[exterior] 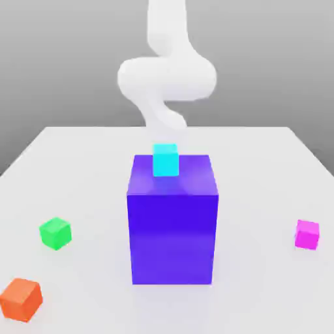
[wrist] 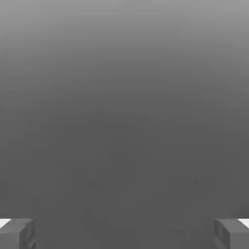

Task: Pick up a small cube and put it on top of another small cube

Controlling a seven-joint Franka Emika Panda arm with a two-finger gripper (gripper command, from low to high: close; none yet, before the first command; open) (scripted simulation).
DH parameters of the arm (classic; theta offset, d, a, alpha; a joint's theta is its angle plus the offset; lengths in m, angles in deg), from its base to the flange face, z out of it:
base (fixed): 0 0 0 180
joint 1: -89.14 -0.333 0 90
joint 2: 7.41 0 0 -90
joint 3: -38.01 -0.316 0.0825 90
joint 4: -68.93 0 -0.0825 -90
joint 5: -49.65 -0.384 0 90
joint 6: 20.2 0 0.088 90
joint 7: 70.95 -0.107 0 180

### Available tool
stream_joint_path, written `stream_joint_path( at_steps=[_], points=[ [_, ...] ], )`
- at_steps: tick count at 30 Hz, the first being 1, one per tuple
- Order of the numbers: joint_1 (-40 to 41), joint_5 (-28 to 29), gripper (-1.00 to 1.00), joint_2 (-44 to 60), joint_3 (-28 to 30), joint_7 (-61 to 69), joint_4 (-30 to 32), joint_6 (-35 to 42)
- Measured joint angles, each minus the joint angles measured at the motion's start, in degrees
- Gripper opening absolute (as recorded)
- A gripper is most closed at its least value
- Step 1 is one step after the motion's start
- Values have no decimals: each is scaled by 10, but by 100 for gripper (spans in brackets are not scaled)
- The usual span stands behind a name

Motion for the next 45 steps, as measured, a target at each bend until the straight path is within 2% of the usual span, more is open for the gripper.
stream_joint_path(
  at_steps=[12, 19, 23, 28, 29, 36, 42, 45],
  points=[
    [-152, -19, 0, 250, -103, 104, 101, -137],
    [-237, 26, 0, 398, -173, 124, 159, -216],
    [-291, 90, 0, 486, -172, 104, 186, -262],
    [-360, 172, 0, 590, -92, 46, 169, -338],
    [-374, 181, -100, 606, -77, 39, 165, -351],
    [-376, 185, -100, 609, -75, 36, 165, -353],
    [-326, 92, -100, 501, -144, 106, 188, -273],
    [-309, 66, -100, 475, -141, 123, 179, -270]
  ],
)
